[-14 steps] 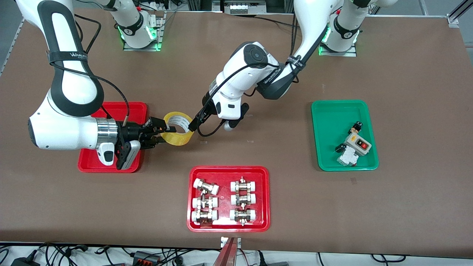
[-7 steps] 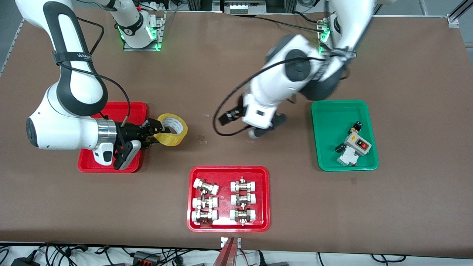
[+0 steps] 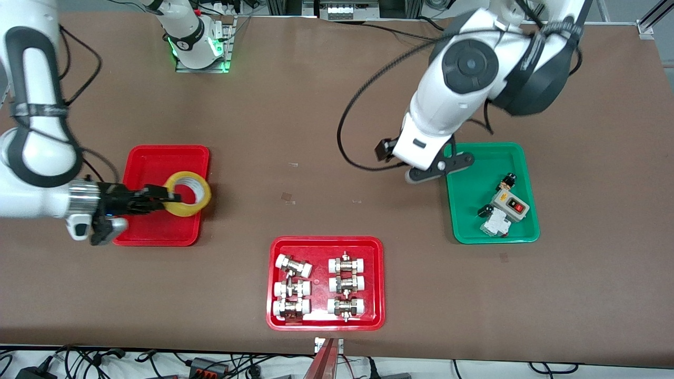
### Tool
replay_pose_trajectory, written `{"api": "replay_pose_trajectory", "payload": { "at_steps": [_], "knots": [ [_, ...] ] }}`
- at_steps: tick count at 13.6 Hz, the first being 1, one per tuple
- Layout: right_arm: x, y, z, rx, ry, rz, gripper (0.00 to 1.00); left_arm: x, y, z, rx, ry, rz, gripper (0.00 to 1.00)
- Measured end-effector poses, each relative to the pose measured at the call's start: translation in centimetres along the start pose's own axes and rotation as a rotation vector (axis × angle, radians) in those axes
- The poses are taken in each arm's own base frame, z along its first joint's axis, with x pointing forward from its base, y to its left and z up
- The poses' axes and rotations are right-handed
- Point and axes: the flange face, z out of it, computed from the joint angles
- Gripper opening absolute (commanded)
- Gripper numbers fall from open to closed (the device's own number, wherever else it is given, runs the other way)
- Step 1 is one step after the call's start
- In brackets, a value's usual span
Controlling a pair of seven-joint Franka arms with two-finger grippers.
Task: Left arm passes tape to right arm into tray
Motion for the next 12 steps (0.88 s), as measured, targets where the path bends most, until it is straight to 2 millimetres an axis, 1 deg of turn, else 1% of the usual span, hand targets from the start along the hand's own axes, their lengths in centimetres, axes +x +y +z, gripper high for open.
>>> {"api": "replay_pose_trajectory", "payload": {
  "at_steps": [1,3,5,7,8,9,12],
  "knots": [
    [-1.2,2.1,-0.4,0.015,-0.002,0.055,0.19,0.1,-1.4,-0.8,0.025,-0.005,0.047,1.00],
    [-3.1,5.4,-0.9,0.043,-0.008,0.148,0.19,1.5,-5.3,-2.4,0.057,-0.032,0.121,1.00],
    [-4.0,7.9,-0.6,0.063,-0.009,0.205,0.19,3.4,-9.8,-3.7,0.076,-0.058,0.173,1.00],
    [-4.5,10.3,0.3,0.095,-0.001,0.248,0.19,5.5,-14.2,-4.8,0.098,-0.050,0.220,1.00],
    [-4.8,11.5,0.6,0.107,0.000,0.267,0.19,6.0,-15.6,-5.2,0.108,-0.052,0.233,1.00],
    [-5.0,12.3,1.1,0.114,-0.002,0.280,0.19,6.2,-16.4,-5.3,0.119,-0.059,0.240,1.00],
    [-5.1,13.6,2.3,0.125,-0.016,0.297,0.19,7.0,-18.5,-5.7,0.119,-0.061,0.281,1.00]
  ]
}}
